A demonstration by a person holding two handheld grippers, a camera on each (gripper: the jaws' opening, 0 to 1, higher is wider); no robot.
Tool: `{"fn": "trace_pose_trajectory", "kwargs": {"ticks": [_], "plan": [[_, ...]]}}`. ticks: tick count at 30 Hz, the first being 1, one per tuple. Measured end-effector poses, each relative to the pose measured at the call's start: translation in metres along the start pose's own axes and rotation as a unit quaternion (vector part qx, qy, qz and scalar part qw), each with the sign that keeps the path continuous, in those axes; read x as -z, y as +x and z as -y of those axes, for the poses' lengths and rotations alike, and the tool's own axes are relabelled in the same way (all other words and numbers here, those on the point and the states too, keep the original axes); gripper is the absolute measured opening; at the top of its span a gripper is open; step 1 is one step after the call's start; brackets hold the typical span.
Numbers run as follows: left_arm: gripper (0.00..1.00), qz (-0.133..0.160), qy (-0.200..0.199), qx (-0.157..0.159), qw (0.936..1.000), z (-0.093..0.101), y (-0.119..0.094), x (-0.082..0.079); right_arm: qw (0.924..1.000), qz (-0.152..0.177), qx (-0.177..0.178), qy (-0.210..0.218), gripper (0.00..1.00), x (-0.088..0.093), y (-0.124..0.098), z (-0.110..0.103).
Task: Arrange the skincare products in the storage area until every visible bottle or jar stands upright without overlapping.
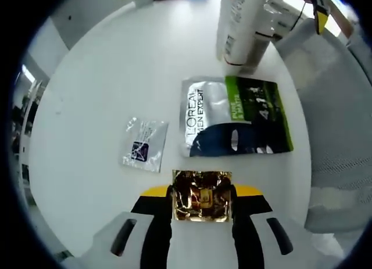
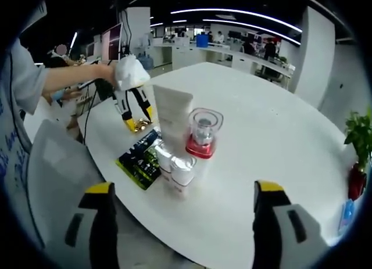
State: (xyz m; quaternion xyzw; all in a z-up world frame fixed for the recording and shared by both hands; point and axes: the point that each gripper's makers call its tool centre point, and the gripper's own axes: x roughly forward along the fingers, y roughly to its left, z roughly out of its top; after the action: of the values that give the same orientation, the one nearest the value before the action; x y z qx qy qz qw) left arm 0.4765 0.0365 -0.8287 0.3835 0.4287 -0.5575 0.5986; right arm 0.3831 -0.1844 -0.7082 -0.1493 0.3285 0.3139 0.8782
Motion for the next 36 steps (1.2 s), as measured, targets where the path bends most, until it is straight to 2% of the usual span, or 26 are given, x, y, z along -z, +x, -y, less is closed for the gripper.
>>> {"fn": "trace_pose_trajectory", "kwargs": {"ticks": [24, 36], "plan": [[0.37, 0.005, -0.012, -0.001, 0.9999, 0.022, 0.008, -0.009, 0.9999, -0.004, -0.007, -0.014, 0.99, 0.002, 0.0, -0.004], [0.37, 0.013, -0.014, -0.017, 0.9997, 0.023, 0.008, -0.011, 0.9998, -0.009, -0.01, -0.016, 0.99, 0.004, 0.002, -0.005]]}}
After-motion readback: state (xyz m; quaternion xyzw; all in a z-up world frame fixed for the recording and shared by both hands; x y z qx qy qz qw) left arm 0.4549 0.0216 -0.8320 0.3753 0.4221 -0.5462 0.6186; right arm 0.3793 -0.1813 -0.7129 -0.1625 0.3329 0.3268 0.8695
